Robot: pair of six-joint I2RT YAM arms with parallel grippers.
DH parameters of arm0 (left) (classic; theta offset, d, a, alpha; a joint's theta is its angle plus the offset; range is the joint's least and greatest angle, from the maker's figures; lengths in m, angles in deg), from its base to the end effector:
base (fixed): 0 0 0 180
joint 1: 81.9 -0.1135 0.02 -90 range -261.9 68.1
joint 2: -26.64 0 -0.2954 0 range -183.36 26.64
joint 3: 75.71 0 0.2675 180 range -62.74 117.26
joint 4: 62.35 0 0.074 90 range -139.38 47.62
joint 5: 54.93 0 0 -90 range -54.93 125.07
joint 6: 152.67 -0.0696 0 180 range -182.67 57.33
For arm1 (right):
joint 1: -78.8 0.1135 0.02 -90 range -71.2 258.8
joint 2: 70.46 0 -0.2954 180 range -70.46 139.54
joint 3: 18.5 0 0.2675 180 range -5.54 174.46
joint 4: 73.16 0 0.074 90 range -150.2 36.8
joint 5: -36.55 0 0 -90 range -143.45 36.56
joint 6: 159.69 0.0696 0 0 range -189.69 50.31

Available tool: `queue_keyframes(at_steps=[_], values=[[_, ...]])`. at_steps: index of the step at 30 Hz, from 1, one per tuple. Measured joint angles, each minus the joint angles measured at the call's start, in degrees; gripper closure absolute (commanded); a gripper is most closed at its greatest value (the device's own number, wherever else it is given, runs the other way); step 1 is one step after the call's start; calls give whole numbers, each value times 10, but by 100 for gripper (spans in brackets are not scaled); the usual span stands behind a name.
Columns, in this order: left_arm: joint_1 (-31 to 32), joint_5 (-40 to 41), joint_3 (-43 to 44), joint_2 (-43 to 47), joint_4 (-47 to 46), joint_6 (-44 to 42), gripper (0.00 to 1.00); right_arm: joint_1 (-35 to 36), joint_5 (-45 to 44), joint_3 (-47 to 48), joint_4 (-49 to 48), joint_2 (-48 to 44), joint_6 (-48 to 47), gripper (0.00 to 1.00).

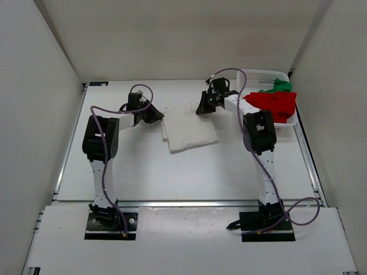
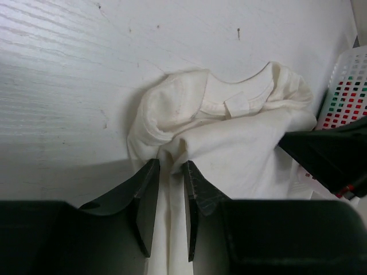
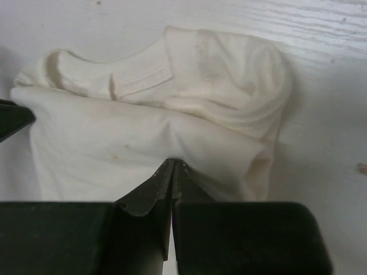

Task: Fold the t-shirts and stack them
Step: Smooth out wrinkles on the folded tshirt, then put the neatly folded tshirt into the corner of the board with the left arm

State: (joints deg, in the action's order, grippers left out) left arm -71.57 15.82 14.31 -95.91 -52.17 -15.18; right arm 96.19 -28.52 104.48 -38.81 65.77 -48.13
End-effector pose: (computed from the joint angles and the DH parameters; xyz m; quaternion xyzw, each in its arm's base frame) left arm 0.4948 -0.1135 0.1239 -0.2242 0.8774 -0.3252 0.2721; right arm 0.5506 0.2032 0.1553 -0.0449 0.9126 0.3074 0.2658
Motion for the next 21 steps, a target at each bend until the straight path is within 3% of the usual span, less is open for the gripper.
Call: queue_keyframes(at_steps=[5,9,12,13,16,18,21], values=[[-9,-14,-9,12,-18,2,64,-4,1,63,63,35,-6,100],[-15,-6,-45,68,-20,-10,62,2,-8,100,104,28,-25,87],[-13,17,-61,120,-10,-35,83,11,-24,99,138,-5,-43,66],[-10,28,-63,134,-5,-46,85,14,-30,92,144,-24,-47,63],[6,70,-69,165,10,-86,86,21,-40,35,142,-110,-55,53],[21,88,-86,179,14,-106,77,26,-43,-32,125,-189,-54,43],[40,101,-108,176,28,-127,69,30,-42,-172,64,-327,-47,40]])
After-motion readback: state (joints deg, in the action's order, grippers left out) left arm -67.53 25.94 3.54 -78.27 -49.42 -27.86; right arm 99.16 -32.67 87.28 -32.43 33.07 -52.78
